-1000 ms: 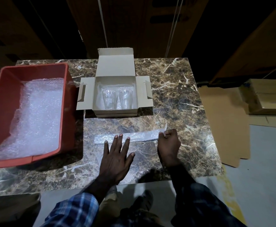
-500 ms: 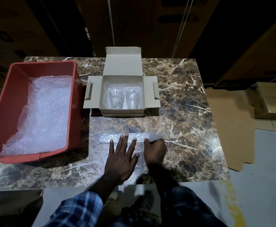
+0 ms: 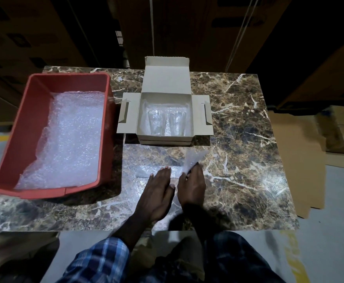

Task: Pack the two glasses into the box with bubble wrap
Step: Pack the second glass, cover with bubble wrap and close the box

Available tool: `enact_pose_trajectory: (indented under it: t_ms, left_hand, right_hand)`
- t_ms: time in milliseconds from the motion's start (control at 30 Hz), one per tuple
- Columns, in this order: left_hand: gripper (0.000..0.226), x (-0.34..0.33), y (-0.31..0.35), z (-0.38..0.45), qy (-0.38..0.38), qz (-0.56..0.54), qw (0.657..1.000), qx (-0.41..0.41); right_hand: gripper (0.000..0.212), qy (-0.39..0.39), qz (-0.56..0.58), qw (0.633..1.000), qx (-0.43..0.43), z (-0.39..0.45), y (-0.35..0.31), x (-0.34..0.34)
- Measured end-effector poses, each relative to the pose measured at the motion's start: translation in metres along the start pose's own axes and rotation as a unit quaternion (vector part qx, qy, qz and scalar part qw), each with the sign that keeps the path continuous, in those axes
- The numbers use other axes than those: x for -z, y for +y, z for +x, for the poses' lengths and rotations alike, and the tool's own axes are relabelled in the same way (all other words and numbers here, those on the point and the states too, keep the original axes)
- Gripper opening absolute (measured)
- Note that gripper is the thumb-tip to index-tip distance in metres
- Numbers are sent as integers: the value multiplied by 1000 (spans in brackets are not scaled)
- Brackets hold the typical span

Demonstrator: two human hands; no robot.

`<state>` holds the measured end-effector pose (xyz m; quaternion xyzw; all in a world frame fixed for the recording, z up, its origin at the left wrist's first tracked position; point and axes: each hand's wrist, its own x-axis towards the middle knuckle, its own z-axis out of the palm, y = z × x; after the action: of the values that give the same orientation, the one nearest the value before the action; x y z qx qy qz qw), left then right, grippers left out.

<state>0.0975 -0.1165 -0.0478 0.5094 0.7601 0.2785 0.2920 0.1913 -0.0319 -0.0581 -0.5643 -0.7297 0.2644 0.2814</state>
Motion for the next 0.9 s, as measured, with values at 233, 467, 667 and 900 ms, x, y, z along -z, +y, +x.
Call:
enact_pose_trajectory:
  t_ms: [233,467,667,900]
  left_hand:
    - [44,19,4,9,111,-310,926,184]
    - [32,28,0,14,179,-238,935,192]
    - [38,48,-15,21,237,-196,937,164]
    - [22,52,-35,19,234,-202,935,172]
  right_hand:
    - [22,-36,-121,977,172,-3,-1,-6]
    - [21,-54,-144,971,182,-4,6,-16]
    - [23,-44,-154,975,155,-1,11,-11]
    - [18,-21,-105,989,104,4,10,-12]
